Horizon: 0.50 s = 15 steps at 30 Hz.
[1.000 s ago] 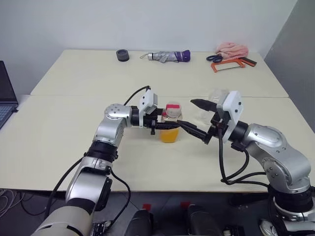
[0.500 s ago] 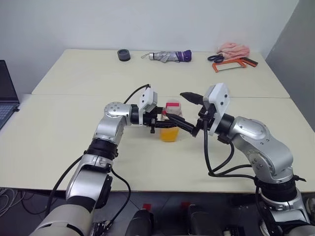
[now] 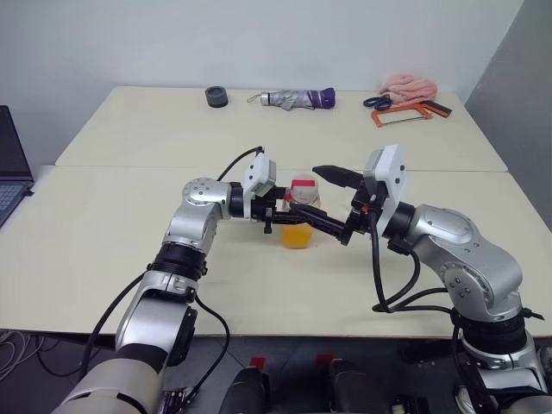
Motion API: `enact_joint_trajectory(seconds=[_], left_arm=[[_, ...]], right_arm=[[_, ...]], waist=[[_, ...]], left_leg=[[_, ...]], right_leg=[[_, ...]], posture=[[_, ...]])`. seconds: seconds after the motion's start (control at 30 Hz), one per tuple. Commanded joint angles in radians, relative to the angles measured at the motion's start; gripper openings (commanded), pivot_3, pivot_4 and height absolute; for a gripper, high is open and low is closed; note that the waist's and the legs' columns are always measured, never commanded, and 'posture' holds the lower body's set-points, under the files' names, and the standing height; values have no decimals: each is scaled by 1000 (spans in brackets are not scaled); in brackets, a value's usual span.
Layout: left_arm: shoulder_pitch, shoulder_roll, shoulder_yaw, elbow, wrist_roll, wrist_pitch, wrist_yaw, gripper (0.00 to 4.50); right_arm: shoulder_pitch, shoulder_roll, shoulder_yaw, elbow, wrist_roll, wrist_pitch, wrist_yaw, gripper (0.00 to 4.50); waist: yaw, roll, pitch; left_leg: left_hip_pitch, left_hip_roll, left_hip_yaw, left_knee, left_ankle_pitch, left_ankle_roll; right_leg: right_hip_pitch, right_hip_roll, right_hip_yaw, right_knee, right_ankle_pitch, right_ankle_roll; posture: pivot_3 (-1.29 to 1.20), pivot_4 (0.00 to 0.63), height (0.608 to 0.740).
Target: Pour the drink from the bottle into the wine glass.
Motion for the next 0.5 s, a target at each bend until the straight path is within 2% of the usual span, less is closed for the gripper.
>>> enact_joint_trajectory(seconds=[0.03, 0.5], left_arm=[[-7, -3, 12, -51, -25, -4, -3, 1762], [-5, -9, 2, -50, -17, -16, -5, 1762]], right_arm=[[-9, -10, -28, -12, 24, 10, 4, 4292], [-71, 39, -5, 101, -7, -15, 0, 4292]], waist=[[0, 0, 0], [-1, 0, 0]], left_leg=[[0, 0, 0, 0, 0, 0], [0, 0, 0, 0, 0, 0]], right_leg=[[0, 0, 0, 0, 0, 0], [0, 0, 0, 0, 0, 0]], posture=[[0, 150, 740], [0, 150, 740]])
